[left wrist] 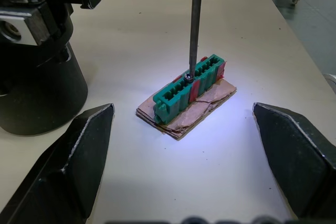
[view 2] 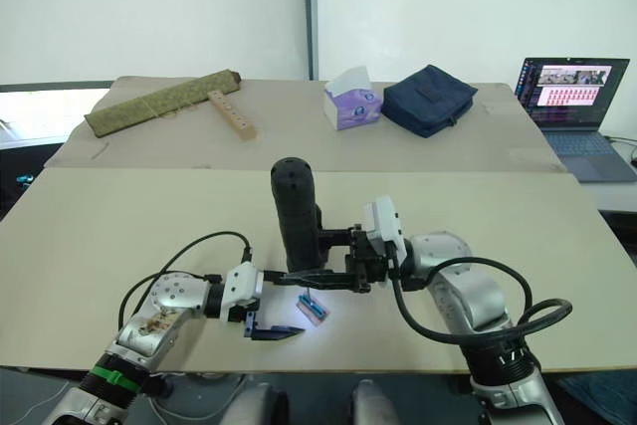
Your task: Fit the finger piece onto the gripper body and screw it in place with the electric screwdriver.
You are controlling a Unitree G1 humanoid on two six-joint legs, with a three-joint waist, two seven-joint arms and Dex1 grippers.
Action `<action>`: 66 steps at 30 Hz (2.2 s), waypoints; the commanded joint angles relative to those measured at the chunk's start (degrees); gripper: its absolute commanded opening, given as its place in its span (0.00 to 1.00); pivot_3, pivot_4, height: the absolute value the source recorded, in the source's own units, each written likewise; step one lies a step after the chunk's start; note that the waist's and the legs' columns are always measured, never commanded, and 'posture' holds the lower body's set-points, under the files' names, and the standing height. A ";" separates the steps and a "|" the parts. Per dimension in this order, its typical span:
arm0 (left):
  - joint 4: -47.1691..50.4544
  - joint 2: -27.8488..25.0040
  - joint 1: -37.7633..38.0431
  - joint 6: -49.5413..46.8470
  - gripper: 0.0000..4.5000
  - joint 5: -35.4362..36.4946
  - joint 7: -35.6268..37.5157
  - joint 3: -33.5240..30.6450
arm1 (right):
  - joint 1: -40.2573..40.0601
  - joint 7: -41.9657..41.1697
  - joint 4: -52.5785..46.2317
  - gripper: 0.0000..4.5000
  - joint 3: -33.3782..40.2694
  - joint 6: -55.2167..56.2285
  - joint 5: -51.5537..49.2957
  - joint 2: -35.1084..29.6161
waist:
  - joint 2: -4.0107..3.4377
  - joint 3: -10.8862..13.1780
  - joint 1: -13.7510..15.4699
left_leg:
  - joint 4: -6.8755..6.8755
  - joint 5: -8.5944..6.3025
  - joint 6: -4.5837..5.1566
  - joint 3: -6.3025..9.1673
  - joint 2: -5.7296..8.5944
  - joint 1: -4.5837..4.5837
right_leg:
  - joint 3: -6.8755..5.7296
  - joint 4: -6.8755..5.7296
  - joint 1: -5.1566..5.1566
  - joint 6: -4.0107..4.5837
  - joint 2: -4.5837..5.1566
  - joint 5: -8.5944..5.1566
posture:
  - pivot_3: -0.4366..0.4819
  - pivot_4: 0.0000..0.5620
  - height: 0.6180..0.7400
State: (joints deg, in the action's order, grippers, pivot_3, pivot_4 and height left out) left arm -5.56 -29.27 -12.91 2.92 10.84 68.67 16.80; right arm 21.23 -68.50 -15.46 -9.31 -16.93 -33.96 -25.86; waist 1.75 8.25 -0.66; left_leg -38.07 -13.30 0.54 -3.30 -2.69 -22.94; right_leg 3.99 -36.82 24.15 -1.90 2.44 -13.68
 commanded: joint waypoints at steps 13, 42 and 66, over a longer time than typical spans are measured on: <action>-2.24 -0.37 1.67 -0.91 0.99 -1.83 -0.44 1.39 | 1.56 -0.53 -0.18 0.43 0.57 0.99 -0.38 0.29 | -0.01 -0.02 -0.01 | 0.00 0.00 0.00 0.00 0.00 0.01 | 0.00 0.00 -0.01 0.00 0.00 0.00 | 0.48 0.27 1.00; -0.17 -0.36 2.17 -3.74 0.99 -0.06 -0.89 -0.22 | 1.57 -1.60 -0.31 0.43 -1.51 1.29 2.13 -0.78 | -0.19 -0.33 -0.04 | 0.00 0.00 0.00 0.00 -0.01 0.07 | 0.00 -0.01 -0.04 0.00 -0.01 0.00 | 0.48 0.27 1.00; 4.44 -0.73 5.56 0.28 0.99 9.67 3.03 -7.53 | 6.45 -1.23 -3.37 0.43 1.50 -2.14 -3.86 -0.21 | -0.14 -0.24 -0.24 | 0.00 0.00 0.00 0.01 -0.05 -0.10 | -0.01 -0.03 0.13 0.02 -0.04 0.00 | 0.48 0.27 1.00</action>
State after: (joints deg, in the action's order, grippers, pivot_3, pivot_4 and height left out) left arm -3.45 -29.53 -7.70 1.60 18.55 71.00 10.89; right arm 26.18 -69.85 -15.64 -10.02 -19.19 -35.14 -26.18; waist 1.62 8.02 -0.90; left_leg -38.06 -13.30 0.54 -3.29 -2.74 -23.04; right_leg 3.98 -36.85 24.28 -1.88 2.40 -13.68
